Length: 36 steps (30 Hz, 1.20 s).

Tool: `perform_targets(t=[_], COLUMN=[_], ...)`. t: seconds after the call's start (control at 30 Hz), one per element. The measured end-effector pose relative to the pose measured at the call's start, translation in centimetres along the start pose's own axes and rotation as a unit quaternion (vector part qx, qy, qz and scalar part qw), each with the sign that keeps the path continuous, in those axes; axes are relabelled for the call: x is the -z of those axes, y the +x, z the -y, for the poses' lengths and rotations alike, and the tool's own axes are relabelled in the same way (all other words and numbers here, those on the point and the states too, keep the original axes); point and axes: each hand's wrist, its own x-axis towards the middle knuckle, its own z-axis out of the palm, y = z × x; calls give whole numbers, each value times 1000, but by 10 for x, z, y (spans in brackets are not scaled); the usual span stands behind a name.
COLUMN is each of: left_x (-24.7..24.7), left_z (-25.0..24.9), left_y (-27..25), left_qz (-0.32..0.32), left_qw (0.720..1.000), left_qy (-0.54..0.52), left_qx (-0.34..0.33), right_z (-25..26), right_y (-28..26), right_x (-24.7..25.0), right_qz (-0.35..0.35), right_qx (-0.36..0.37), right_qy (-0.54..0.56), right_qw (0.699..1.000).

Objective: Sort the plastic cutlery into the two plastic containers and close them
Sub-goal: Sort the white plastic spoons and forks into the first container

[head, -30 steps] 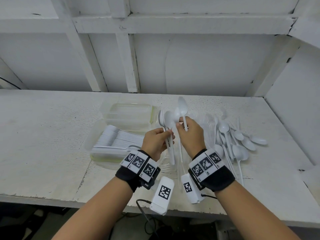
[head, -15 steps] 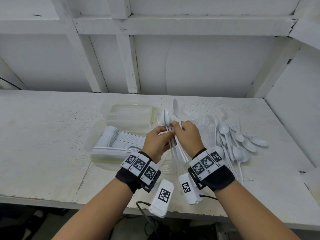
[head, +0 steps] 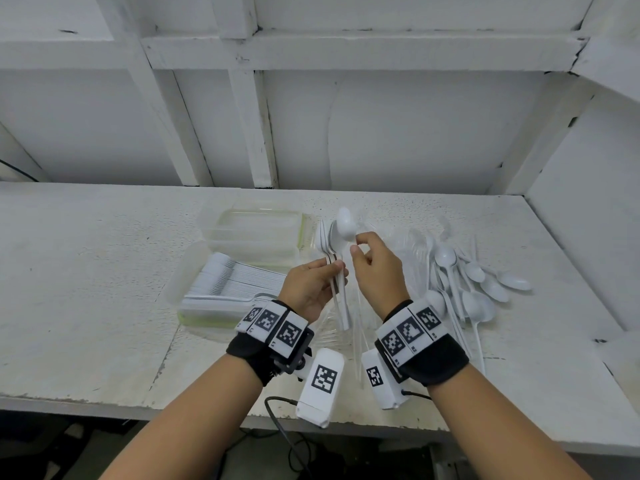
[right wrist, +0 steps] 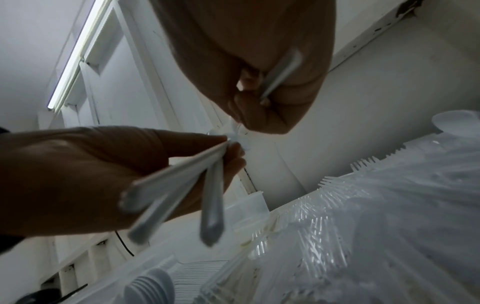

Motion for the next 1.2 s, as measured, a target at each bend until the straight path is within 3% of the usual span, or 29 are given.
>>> perform_targets(t=[0.17, 0.33, 0.6, 0.77, 0.9, 1.2], left_x=[-2, -5, 4, 11, 11, 12], left_z=[-2, -4, 0, 0, 0, -1], left_y=[-1, -5, -5, -5, -5, -7], left_qz=[-7, 28, 44, 52, 47, 64], left_qw=[1000, 998, 998, 995, 994, 992], left_qy=[-24, -47, 40, 80, 86, 81], left_qx=[11, 7, -30, -37, -54, -65], right_z=[-6, -3, 5, 8, 12, 11], right_y=[1, -6, -6, 2, 7, 9], right_x=[-6, -10, -7, 1, 3, 4], right_qz=[-31, 2, 33, 86, 112, 74], right_qx=[-18, -29, -66, -84, -59, -74], right_qy=[16, 74, 136, 161, 119, 161], right_qw=[999, 997, 988, 980, 985, 981])
